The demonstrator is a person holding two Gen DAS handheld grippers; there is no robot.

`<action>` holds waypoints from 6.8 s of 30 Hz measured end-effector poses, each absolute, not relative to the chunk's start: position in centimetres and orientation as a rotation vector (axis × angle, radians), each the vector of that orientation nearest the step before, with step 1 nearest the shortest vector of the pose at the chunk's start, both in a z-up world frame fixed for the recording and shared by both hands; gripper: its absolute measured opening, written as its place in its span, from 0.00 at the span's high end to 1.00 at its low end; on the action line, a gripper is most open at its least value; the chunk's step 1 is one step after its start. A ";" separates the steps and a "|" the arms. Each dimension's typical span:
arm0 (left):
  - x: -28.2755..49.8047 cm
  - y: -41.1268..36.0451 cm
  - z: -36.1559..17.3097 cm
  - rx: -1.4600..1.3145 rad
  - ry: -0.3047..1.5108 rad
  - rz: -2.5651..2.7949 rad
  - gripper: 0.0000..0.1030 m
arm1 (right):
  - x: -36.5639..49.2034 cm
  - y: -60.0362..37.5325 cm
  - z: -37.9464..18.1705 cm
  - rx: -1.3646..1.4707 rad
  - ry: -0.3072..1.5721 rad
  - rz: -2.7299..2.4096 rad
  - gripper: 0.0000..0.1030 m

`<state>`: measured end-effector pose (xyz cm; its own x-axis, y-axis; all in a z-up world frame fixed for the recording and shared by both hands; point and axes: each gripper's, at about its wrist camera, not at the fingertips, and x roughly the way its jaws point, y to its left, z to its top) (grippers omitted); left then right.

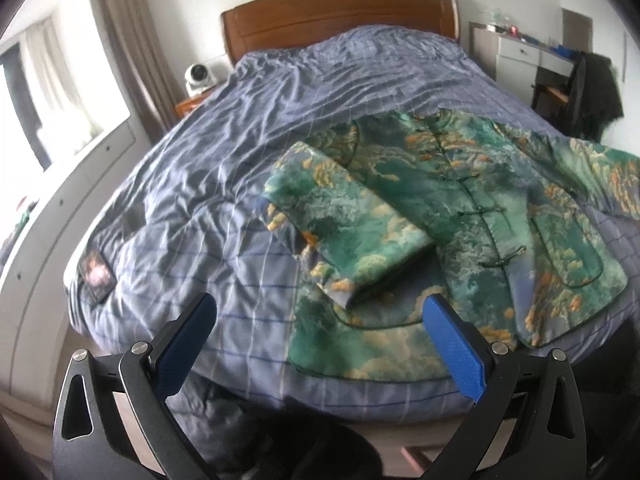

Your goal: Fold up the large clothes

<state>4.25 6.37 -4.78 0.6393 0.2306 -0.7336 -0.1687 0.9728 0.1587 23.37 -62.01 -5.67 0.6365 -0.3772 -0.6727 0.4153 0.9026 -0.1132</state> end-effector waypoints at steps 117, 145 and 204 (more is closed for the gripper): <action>6.8 13.5 -19.0 -0.149 1.185 -0.138 0.87 | 15.3 -42.9 -15.6 0.174 1.115 0.258 0.89; 9.2 8.1 -11.2 0.042 0.831 -0.030 0.04 | 16.3 -52.8 -8.2 0.315 0.678 -0.031 0.28; 13.1 7.5 -11.6 -0.038 0.927 0.018 0.03 | 36.0 -22.6 -18.6 -0.051 0.939 0.473 0.46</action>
<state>13.09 7.51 -11.56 0.5999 -0.0004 -0.8000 -0.0320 0.9992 -0.0245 35.98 -22.64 -18.55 0.4966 0.3686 -0.7858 -0.4118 0.8970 0.1605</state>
